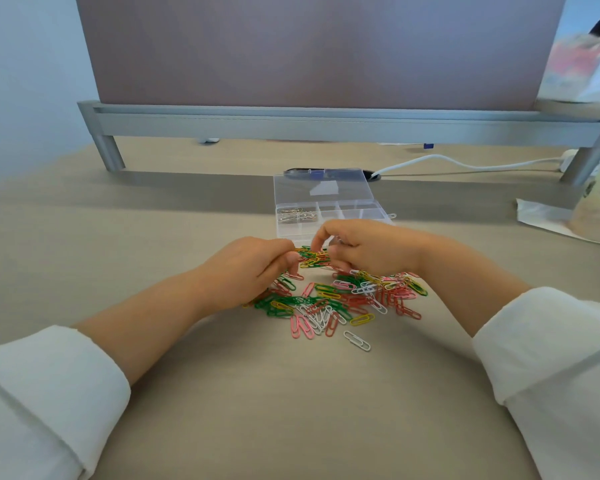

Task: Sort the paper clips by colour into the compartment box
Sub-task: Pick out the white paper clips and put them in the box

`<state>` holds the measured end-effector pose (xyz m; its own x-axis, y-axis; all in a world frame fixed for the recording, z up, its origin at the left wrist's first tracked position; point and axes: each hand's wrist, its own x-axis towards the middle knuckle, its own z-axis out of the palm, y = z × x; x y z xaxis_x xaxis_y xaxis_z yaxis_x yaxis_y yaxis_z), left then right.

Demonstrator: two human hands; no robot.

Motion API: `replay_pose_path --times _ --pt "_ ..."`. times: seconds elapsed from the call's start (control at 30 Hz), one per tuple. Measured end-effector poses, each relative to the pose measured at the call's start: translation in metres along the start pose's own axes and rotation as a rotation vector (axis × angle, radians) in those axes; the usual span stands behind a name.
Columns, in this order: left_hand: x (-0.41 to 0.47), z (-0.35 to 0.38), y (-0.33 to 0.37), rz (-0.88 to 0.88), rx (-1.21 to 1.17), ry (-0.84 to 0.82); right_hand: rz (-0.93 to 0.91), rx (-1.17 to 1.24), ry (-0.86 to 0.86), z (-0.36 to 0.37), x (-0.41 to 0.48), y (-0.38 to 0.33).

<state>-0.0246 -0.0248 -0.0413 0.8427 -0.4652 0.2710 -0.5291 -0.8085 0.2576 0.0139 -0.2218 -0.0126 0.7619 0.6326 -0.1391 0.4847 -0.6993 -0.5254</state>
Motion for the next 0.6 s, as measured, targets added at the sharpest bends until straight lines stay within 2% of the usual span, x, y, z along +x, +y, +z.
replay_pose_path --times 0.13,0.27,0.6 --pt "-0.005 0.001 0.002 0.078 -0.066 0.022 0.088 -0.025 0.005 0.003 -0.014 0.002" --pt "-0.011 0.002 0.003 0.157 -0.091 -0.035 0.109 -0.163 0.125 0.002 -0.017 0.008" --pt "-0.014 -0.001 0.028 -0.009 0.270 -0.109 0.030 -0.227 0.168 0.011 -0.024 0.005"
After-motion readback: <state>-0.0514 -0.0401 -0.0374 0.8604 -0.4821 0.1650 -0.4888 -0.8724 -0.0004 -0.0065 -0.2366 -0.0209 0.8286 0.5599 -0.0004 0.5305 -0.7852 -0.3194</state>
